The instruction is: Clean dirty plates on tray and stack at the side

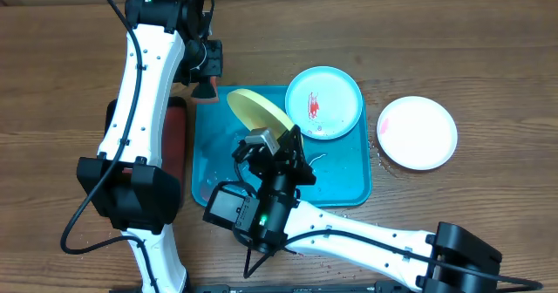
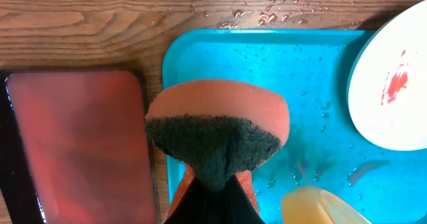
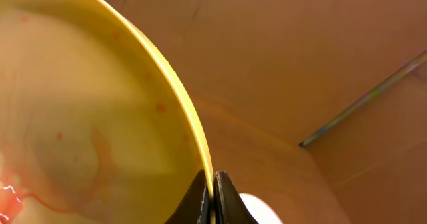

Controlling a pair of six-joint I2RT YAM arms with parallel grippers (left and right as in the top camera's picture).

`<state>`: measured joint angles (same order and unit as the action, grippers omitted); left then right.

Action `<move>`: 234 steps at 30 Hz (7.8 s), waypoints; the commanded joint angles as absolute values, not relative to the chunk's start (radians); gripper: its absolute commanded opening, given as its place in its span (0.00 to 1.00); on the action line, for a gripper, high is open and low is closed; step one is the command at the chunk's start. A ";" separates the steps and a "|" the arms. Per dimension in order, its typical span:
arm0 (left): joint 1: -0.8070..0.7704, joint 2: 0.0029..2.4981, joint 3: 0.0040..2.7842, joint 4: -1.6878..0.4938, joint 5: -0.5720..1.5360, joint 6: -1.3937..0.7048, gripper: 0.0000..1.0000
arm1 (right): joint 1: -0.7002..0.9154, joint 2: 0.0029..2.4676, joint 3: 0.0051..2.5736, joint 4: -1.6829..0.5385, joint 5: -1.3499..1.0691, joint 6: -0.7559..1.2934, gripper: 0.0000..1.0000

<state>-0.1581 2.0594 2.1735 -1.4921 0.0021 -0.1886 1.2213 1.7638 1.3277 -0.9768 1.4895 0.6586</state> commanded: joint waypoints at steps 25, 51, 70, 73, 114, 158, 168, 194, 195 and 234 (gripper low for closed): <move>-0.157 2.048 2.173 -1.487 -0.011 -0.206 0.04 | 1.220 1.741 1.344 -0.975 1.320 0.658 0.04; -0.146 1.723 2.165 -1.609 -0.041 -0.224 0.04 | -0.003 1.484 1.338 -1.076 -0.028 0.591 0.04; -0.146 1.724 1.933 -1.439 -0.007 -0.241 0.04 | -0.283 1.713 1.177 -1.004 0.055 0.567 0.05; -0.146 1.724 1.933 -1.431 -0.007 -0.241 0.04 | -0.282 1.713 1.177 -0.998 0.051 0.567 0.56; -0.178 1.728 1.932 -1.415 0.000 -0.240 0.04 | 0.301 1.901 1.188 -0.629 -0.018 0.681 0.24; -0.178 1.729 1.932 -1.401 -0.003 -0.240 0.04 | 0.463 2.005 1.277 -0.667 -0.091 0.203 0.06; -0.217 1.744 1.843 -1.332 0.008 -0.241 0.04 | 0.493 2.005 1.272 -0.743 -0.091 0.603 0.04; -0.385 1.919 1.310 -0.714 0.175 -0.259 0.04 | 0.522 2.005 1.269 -0.743 -0.081 0.625 0.04; -0.387 1.946 1.343 -0.739 0.172 -0.259 0.04 | 0.522 2.005 1.269 -0.746 -0.081 0.625 0.04; -0.402 2.182 1.653 -1.039 -0.234 -0.382 0.04 | 0.522 2.005 1.269 -0.750 -0.076 0.622 0.04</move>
